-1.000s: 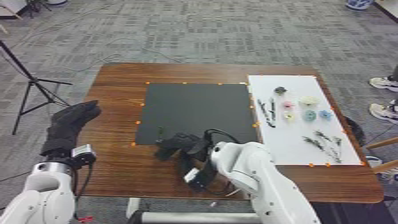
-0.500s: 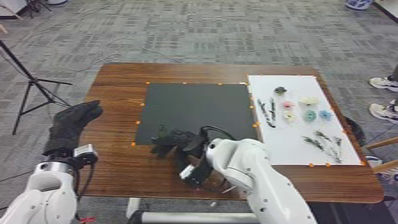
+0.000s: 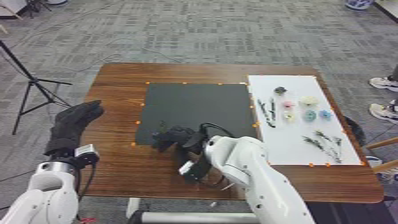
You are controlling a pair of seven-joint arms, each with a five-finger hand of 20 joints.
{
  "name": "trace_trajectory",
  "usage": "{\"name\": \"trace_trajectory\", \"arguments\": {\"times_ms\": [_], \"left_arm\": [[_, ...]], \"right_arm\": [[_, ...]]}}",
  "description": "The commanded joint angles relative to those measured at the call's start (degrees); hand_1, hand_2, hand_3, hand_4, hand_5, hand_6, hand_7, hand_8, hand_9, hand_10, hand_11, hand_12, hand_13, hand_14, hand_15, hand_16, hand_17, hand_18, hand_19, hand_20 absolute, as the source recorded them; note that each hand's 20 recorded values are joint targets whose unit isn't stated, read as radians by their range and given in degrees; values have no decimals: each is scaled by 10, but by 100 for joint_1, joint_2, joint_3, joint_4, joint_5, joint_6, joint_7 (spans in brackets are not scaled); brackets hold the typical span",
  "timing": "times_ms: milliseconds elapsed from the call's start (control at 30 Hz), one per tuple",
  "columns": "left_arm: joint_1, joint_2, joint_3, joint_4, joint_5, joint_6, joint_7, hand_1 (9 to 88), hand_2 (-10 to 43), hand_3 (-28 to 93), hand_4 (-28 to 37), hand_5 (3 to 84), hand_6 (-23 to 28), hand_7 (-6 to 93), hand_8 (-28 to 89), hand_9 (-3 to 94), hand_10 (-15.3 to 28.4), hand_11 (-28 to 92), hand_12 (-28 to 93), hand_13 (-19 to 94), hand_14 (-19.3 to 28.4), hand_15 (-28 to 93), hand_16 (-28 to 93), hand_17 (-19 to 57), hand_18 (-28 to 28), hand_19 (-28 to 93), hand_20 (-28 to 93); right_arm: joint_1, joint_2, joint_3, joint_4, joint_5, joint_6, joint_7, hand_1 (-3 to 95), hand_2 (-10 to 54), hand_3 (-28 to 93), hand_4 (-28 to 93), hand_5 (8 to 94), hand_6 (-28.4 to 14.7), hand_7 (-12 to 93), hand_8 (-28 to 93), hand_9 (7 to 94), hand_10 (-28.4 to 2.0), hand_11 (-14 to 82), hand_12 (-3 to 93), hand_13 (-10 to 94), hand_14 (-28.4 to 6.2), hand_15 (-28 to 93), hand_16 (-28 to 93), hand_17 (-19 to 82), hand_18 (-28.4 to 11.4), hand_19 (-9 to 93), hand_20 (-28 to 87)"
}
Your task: Arrange flowers
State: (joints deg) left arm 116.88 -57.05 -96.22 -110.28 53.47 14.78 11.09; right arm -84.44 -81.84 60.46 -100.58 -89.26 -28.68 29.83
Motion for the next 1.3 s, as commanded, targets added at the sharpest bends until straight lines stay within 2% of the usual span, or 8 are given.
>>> {"name": "trace_trajectory", "arguments": {"times_ms": [33, 333, 533, 800, 933, 1067, 1167, 1300], "left_arm": [[-34, -66, 24, 16, -8, -47, 12, 293, -10, 678, -188, 533, 31, 171, -79, 531, 139, 213, 116, 412, 168, 196, -16, 87, 108, 50, 179], [-18, -83, 27, 10, 1, -59, 6, 293, -10, 678, -188, 533, 32, 172, -79, 530, 139, 213, 116, 412, 168, 197, -16, 87, 107, 49, 179], [25, -74, -5, -17, -6, -31, 7, 294, -10, 678, -188, 533, 32, 172, -79, 531, 139, 213, 116, 413, 167, 197, -16, 87, 108, 49, 179], [21, -94, -16, -44, 29, -57, 12, 293, -11, 680, -186, 534, 31, 174, -80, 531, 139, 213, 117, 413, 168, 196, -16, 87, 108, 49, 179], [123, -60, -106, -90, 8, -27, 4, 293, -11, 680, -187, 533, 30, 175, -79, 531, 139, 213, 116, 413, 168, 196, -16, 87, 108, 49, 179], [175, -50, -133, -114, 14, -9, 5, 295, -11, 678, -186, 533, 30, 175, -80, 531, 139, 213, 116, 413, 167, 195, -16, 87, 108, 49, 178], [174, -31, -150, -124, 72, -24, -19, 295, -11, 678, -185, 533, 30, 175, -80, 531, 139, 213, 117, 413, 168, 195, -16, 87, 108, 49, 178], [231, 5, -198, -153, 71, -19, -28, 295, -12, 678, -184, 533, 28, 177, -80, 531, 139, 213, 117, 413, 168, 195, -15, 87, 108, 48, 179]], "right_arm": [[75, -117, 21, 55, -114, 105, -34, 198, 166, 516, -116, 549, -84, 70, -74, 513, -158, 56, 57, 929, -75, 499, 287, 650, -157, 932, 442], [50, -104, 51, 11, -54, 116, -28, 196, 167, 518, -116, 546, -83, 73, -73, 511, -157, 57, 57, 927, -75, 500, 286, 650, -157, 932, 441], [-121, 110, -82, -374, 277, 878, -194, 198, 146, 531, -107, 596, -63, 88, -77, 573, -147, 70, 66, 936, -72, 511, 275, 663, -152, 932, 447], [-322, 453, 345, -957, 803, 894, -217, 207, 102, 543, -99, 603, -67, 90, -75, 602, -170, 76, 78, 937, -66, 519, 265, 670, -148, 932, 455], [-538, 959, 1007, -1527, 658, 986, -570, 264, 31, 581, -94, 610, -69, 106, -71, 626, -178, 80, 107, 846, -104, 507, 274, 542, -193, 922, 417], [-1032, 1599, 1839, -2033, -164, 1664, -1242, 314, -43, 618, -107, 619, -59, 150, -63, 665, -174, 119, 151, 723, -138, 500, 264, 400, -229, 846, 411], [-1542, 2055, 2425, -2270, -1367, 2182, -1624, 326, -91, 643, -133, 613, -51, 187, -59, 676, -170, 164, 185, 708, -138, 511, 268, 386, -230, 826, 455], [-2085, 2414, 3048, -2302, -2617, 2555, -1586, 337, -95, 666, -180, 615, -46, 250, -54, 684, -158, 290, 256, 722, -116, 584, 288, 409, -222, 871, 494]]}}
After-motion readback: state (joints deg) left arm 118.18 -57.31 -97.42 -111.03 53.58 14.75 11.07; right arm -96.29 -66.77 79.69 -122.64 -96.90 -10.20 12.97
